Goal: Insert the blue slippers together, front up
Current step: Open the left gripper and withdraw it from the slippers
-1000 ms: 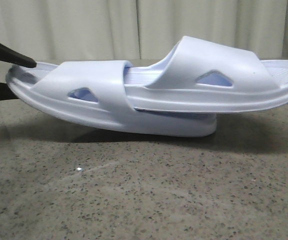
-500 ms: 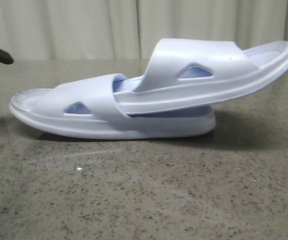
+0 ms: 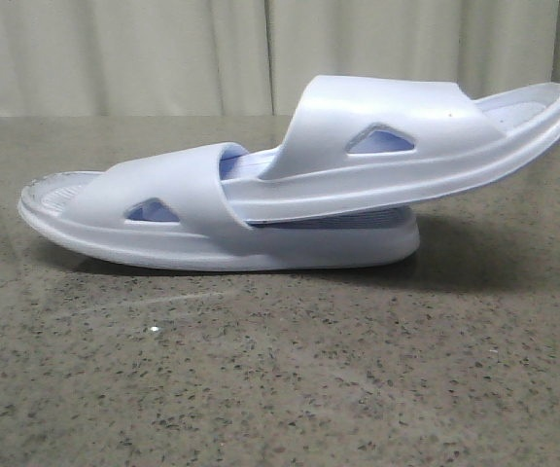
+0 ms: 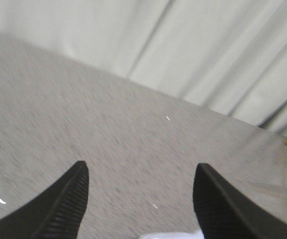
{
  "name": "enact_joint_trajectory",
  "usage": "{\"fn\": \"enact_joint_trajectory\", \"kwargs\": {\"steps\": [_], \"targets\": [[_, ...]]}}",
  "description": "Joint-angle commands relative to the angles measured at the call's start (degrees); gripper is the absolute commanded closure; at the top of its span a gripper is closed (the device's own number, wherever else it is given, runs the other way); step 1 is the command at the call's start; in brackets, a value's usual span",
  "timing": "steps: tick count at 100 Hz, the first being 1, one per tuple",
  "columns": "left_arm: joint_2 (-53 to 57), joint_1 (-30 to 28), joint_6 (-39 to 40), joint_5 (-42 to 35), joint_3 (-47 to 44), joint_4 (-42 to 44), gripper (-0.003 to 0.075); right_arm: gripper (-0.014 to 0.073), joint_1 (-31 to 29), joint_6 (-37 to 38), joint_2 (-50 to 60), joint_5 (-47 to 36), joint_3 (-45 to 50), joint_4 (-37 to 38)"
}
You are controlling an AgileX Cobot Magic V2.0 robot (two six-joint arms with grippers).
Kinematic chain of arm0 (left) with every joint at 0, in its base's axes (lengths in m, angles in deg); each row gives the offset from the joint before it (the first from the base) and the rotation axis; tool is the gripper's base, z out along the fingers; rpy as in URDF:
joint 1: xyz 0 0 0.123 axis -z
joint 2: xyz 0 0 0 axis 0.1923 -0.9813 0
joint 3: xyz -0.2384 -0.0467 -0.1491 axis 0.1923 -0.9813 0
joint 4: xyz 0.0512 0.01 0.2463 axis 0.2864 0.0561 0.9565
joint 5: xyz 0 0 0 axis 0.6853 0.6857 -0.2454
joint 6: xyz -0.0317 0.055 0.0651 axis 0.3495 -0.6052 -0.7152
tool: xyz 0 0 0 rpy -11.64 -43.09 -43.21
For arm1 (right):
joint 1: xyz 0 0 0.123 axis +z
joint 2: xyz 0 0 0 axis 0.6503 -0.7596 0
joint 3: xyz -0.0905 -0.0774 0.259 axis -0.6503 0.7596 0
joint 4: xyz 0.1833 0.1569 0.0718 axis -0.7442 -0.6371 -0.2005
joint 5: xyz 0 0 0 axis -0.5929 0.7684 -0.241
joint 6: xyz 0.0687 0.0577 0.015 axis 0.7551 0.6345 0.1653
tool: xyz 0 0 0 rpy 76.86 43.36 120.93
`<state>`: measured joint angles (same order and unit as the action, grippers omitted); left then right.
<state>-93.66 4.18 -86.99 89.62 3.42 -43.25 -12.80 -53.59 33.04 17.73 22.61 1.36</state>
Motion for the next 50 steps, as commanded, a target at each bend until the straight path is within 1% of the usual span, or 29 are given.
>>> {"fn": "enact_joint_trajectory", "kwargs": {"steps": [1, 10, 24, 39, 50], "targets": [[5.59, -0.19, -1.06, -5.42, 2.06, 0.63, 0.0316, 0.02, -0.36, -0.22, -0.46, -3.98, -1.39, 2.8], [10.29, -0.19, -1.06, -10.82, 2.06, 4.52, 0.0316, 0.02, -1.95, -0.21, -0.46, -3.11, -1.39, 3.26], [17.48, -0.19, -1.06, -15.74, 2.06, 9.73, 0.0316, 0.02, -6.71, -0.21, -0.46, -0.15, -1.39, 4.28], [22.92, -0.19, -0.96, -16.22, 1.03, 13.16, 0.0316, 0.0203, -11.8, 1.16, -0.46, 0.74, -1.39, 4.57], [25.6, -0.19, -0.56, -16.22, -1.89, 13.31, 0.0316, 0.0203, -13.31, 1.17, -0.23, 0.21, -0.98, 5.48]]}}
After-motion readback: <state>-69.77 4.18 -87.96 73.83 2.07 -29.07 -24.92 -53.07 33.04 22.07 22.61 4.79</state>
